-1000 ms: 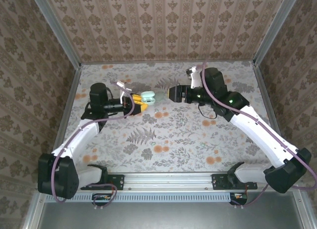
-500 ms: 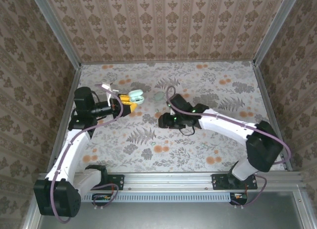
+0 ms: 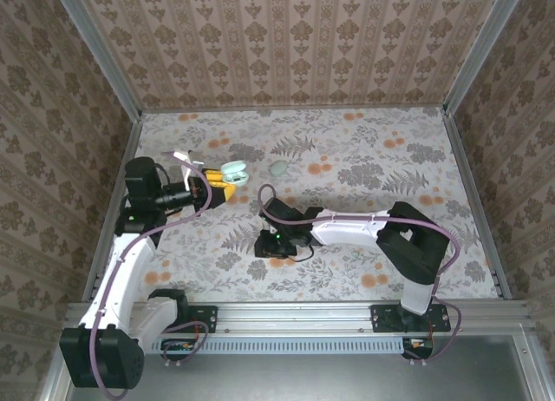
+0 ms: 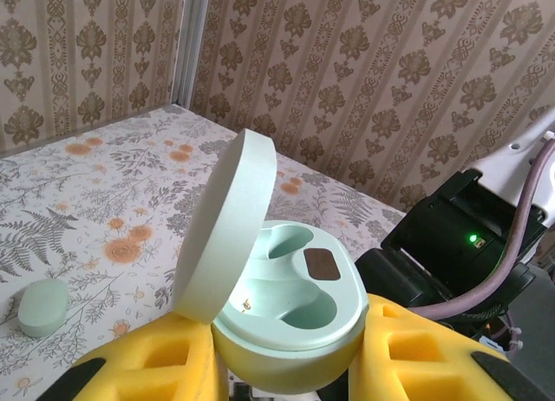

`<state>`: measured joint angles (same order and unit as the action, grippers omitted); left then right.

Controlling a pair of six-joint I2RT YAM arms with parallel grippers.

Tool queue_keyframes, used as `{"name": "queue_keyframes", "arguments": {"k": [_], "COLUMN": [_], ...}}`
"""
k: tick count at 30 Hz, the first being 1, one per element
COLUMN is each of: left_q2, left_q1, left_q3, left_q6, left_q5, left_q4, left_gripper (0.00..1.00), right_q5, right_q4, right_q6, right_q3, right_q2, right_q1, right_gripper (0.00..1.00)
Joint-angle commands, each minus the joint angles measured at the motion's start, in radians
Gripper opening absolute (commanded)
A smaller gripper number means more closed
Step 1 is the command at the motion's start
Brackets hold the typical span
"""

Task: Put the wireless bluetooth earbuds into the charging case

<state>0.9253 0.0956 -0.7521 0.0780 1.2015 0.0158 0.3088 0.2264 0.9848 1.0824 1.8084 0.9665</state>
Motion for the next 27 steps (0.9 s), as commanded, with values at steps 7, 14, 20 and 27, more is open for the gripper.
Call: {"name": "queue_keyframes", "arguments": {"k": [7, 14, 20, 27], "left_q2": [-0.014, -0.011, -0.009, -0.011], "left_q1": [-0.011, -0.013, -0.013, -0.013], "left_q3": [0.001, 0.004, 0.005, 0.006], "left_q6": [-0.039, -0.047, -0.049, -0.05], "left_q5": [0.026, 0.023, 0.024, 0.026], "left_q4": [0.015, 0.014, 0.015, 0.015], "left_gripper": [0.06, 0.06, 0.06, 0.06], "right_q5": [0.072, 0.042, -0.015, -0.072], "right_q4": [0.019, 0.054, 0.092, 0.116], "right_q6": [0.037, 0.037, 0.014, -0.009], "right_q3": [0.034, 0.039, 0.055, 0.092], "right_q2": [0.08, 0.088, 0.086, 0.085], "right_q1": [0.0, -0.009, -0.028, -0.04], "right_gripper": [0.31, 0.38, 0.39, 0.38]}}
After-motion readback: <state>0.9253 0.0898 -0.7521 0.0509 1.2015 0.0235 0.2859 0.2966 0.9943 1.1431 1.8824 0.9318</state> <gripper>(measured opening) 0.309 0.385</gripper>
